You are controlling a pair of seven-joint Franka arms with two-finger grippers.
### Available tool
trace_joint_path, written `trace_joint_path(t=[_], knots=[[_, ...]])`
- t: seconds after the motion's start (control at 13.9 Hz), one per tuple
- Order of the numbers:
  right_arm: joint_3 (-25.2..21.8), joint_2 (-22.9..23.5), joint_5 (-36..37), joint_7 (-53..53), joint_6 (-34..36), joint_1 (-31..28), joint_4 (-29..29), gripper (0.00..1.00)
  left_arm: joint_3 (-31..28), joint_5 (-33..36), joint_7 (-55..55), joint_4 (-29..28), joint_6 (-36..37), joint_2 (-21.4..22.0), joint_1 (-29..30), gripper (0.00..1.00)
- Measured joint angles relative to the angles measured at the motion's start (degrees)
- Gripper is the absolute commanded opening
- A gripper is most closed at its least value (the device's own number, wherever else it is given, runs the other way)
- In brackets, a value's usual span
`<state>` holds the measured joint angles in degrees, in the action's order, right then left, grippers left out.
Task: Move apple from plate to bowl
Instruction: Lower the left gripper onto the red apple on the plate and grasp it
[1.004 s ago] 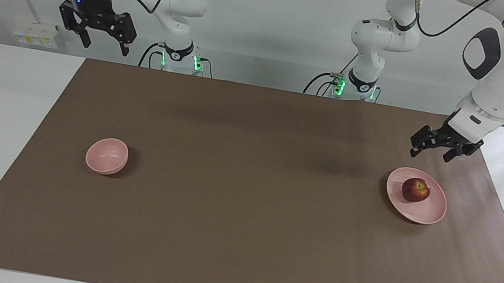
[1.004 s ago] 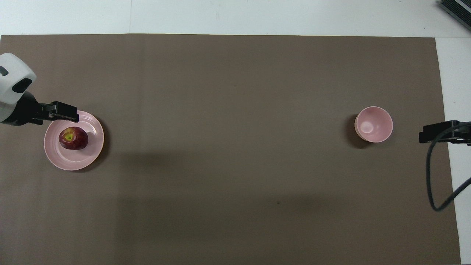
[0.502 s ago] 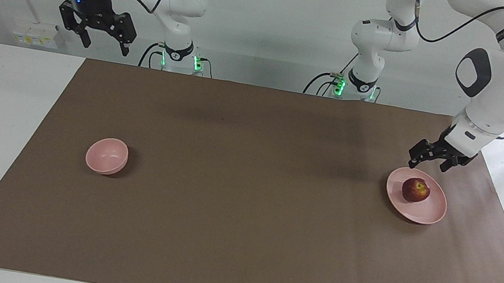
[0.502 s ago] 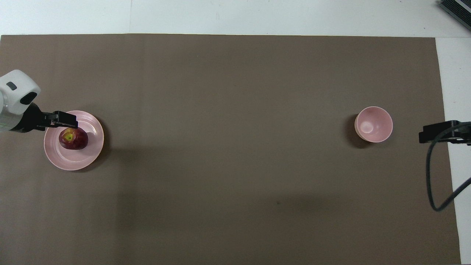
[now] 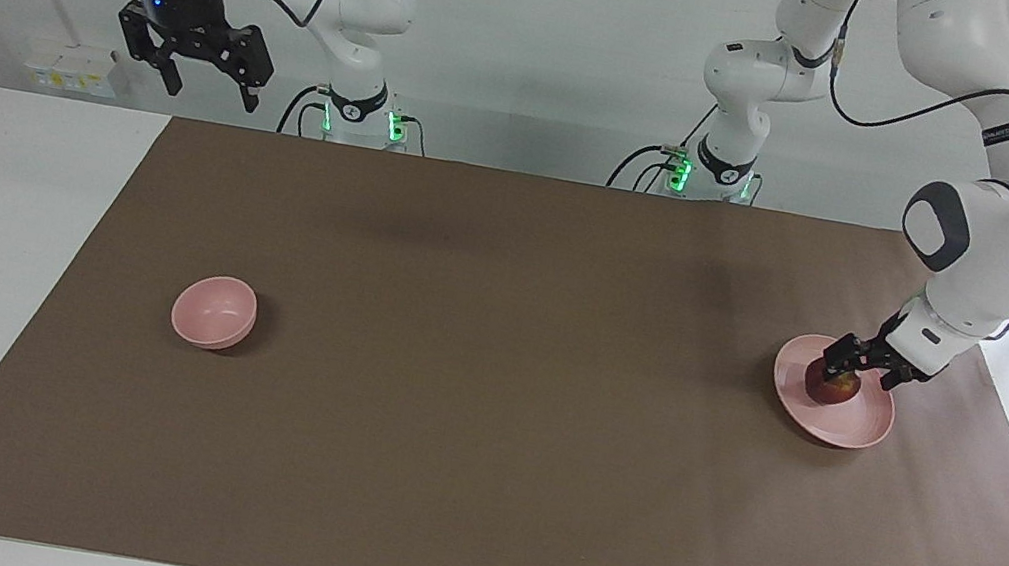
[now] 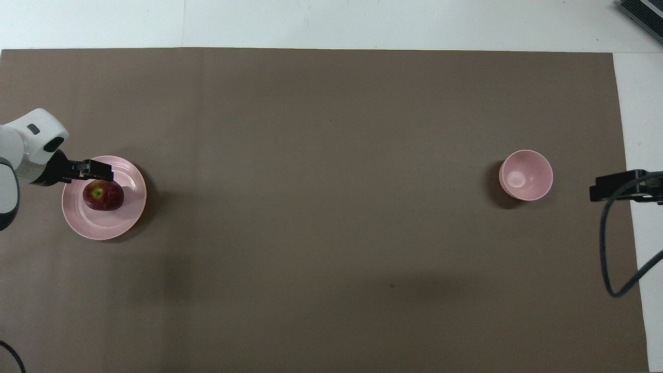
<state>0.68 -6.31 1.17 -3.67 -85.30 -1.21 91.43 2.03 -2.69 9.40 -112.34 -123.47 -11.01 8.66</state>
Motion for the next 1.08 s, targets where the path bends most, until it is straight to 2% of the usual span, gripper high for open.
trace_joint_path(t=[0.22,0.5,0.57,0.65,0.72,1.08], knots=[[0.0,0.0,0.0,0.0,0.0,0.0,0.0,1.00,0.1,0.0,0.1,-2.8,-4.1,-1.2,0.2,1.00],[-0.1,0.0,0.0,0.0,0.0,0.0,0.0,1.00,0.1,0.0,0.1,-6.1,-5.6,-1.2,0.2,1.00],[-0.1,0.0,0.0,0.0,0.0,0.0,0.0,1.00,0.1,0.0,0.1,-6.5,-5.9,-1.2,0.2,0.61],[-0.1,0.0,0.0,0.0,0.0,0.0,0.0,1.00,0.1,0.0,0.1,-6.6,-6.1,-1.2,0.2,0.06],[-0.1,0.0,0.0,0.0,0.0,0.0,0.0,1.00,0.1,0.0,0.0,-6.6,-6.2,-1.2,0.2,0.00],[-0.1,0.0,0.0,0.0,0.0,-0.1,0.1,1.00,0.5,0.0,0.0,-5.4,-4.3,-1.0,0.0,0.00]])
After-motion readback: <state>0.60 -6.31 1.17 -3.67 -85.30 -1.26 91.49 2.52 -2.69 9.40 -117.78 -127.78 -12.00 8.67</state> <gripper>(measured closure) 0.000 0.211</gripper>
